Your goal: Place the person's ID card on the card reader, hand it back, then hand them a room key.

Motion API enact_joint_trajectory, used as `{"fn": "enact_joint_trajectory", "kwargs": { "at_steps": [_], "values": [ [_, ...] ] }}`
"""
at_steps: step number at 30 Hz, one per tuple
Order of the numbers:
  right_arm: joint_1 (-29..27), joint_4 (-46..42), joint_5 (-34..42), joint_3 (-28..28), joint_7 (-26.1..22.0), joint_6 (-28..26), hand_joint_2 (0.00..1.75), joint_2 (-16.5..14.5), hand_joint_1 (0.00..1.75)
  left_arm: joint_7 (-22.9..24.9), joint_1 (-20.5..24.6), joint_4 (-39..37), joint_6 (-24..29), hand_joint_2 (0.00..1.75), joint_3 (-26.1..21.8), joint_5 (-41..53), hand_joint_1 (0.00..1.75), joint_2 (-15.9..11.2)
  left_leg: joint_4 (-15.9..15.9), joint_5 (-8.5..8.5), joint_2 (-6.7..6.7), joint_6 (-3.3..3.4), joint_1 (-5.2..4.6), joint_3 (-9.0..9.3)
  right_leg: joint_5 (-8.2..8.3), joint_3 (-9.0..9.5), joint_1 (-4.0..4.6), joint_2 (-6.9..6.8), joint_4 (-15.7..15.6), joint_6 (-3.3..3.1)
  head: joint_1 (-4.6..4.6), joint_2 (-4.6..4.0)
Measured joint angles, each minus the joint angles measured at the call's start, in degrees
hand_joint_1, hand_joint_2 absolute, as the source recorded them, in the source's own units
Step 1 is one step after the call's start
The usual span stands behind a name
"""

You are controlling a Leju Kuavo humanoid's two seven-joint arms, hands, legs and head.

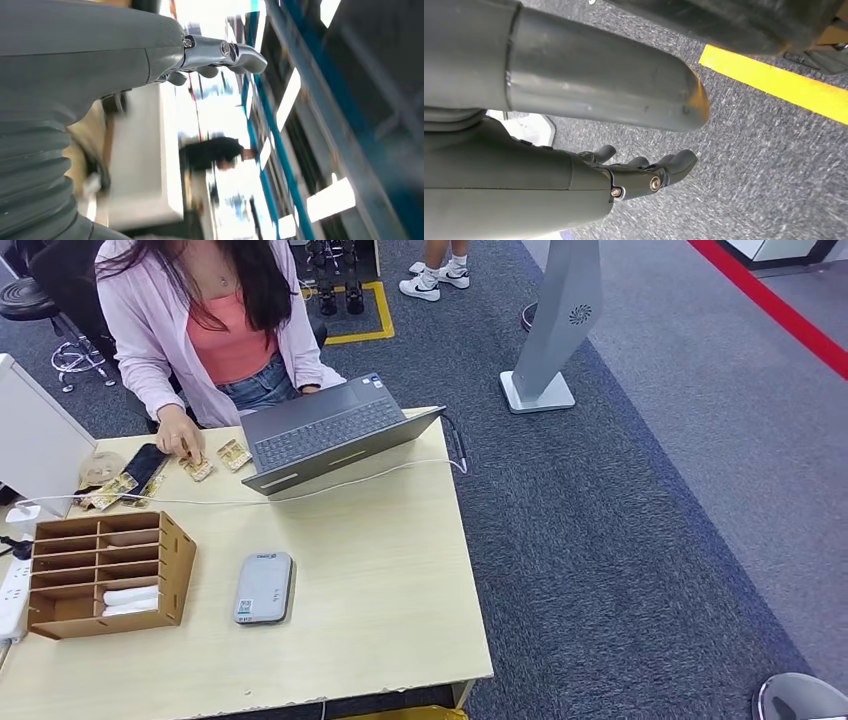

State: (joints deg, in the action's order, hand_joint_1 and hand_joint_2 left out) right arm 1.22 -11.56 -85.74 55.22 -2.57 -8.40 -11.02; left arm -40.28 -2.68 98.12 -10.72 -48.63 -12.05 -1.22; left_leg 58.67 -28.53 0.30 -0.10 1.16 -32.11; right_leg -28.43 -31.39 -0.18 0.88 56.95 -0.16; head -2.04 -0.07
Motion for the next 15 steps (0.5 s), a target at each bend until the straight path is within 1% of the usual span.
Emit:
{"fn": "enact_joint_trajectory", "kwargs": {
  "at_steps": [2,3,4,6,8,11,13,15],
  "values": [
    [-0.2,0.0,0.0,0.2,0.1,-0.1,0.00,0.0,0.00,0.0,0.7,-2.5,-1.9,1.75,-7.6,-2.5,0.00,1.4,0.0,0.00,-0.15,0.01,-0.02,0.02,-0.04,0.08,-0.01,-0.16,0.0,-0.02,0.06,0.00],
    [-0.2,0.0,-0.1,0.3,0.1,-0.2,0.00,0.0,0.00,0.1,1.2,-5.5,-2.0,1.75,-11.3,-2.9,0.00,1.6,0.0,0.00,-0.23,0.01,-0.02,0.03,-0.06,0.13,-0.01,-0.26,0.0,-0.04,0.03,0.00],
    [-0.1,0.0,-0.2,0.5,0.2,-0.4,0.00,0.0,0.00,0.1,1.7,-9.1,-1.9,1.75,-14.9,-2.4,0.00,1.7,0.0,-0.01,-0.28,0.01,-0.02,0.05,-0.08,0.17,-0.01,-0.32,0.0,-0.06,-0.01,0.00],
    [-0.1,0.0,-0.6,0.7,0.7,-0.7,0.00,-0.1,0.00,0.2,2.4,-16.4,-0.4,1.75,-21.5,1.8,0.00,1.7,0.0,-0.02,-0.27,-0.01,-0.02,0.11,-0.10,0.18,-0.01,-0.31,0.0,-0.08,0.08,0.00],
    [-0.2,0.0,-0.7,0.8,1.1,-1.0,0.00,-0.1,0.00,0.2,2.7,-20.7,0.5,1.75,-24.7,4.4,0.00,1.6,0.0,-0.01,-0.28,-0.01,-0.05,0.13,-0.10,0.17,-0.03,-0.32,0.0,-0.08,0.08,0.00],
    [-0.2,0.0,-0.8,0.9,1.5,-1.2,0.00,-0.1,0.00,0.2,2.9,-24.6,1.3,1.75,-26.5,4.4,0.00,1.5,0.0,0.00,-0.28,-0.01,-0.06,0.13,-0.11,0.17,-0.04,-0.33,0.0,-0.08,0.15,0.00],
    [0.0,0.0,-0.8,1.0,1.9,-1.3,0.00,-0.4,0.00,0.2,3.2,-39.0,8.4,1.75,-29.3,6.2,0.00,1.2,0.0,0.00,-0.33,0.00,-0.09,0.12,-0.11,0.19,-0.08,-0.38,0.0,-0.07,0.25,0.00],
    [0.3,0.0,-0.7,1.1,1.9,-1.3,0.00,-0.7,0.00,0.2,3.8,-55.9,16.3,1.75,-31.4,8.9,0.00,1.1,0.0,0.01,-0.39,0.02,-0.13,0.10,-0.11,0.23,-0.13,-0.45,0.0,-0.05,0.23,0.00]
  ]
}}
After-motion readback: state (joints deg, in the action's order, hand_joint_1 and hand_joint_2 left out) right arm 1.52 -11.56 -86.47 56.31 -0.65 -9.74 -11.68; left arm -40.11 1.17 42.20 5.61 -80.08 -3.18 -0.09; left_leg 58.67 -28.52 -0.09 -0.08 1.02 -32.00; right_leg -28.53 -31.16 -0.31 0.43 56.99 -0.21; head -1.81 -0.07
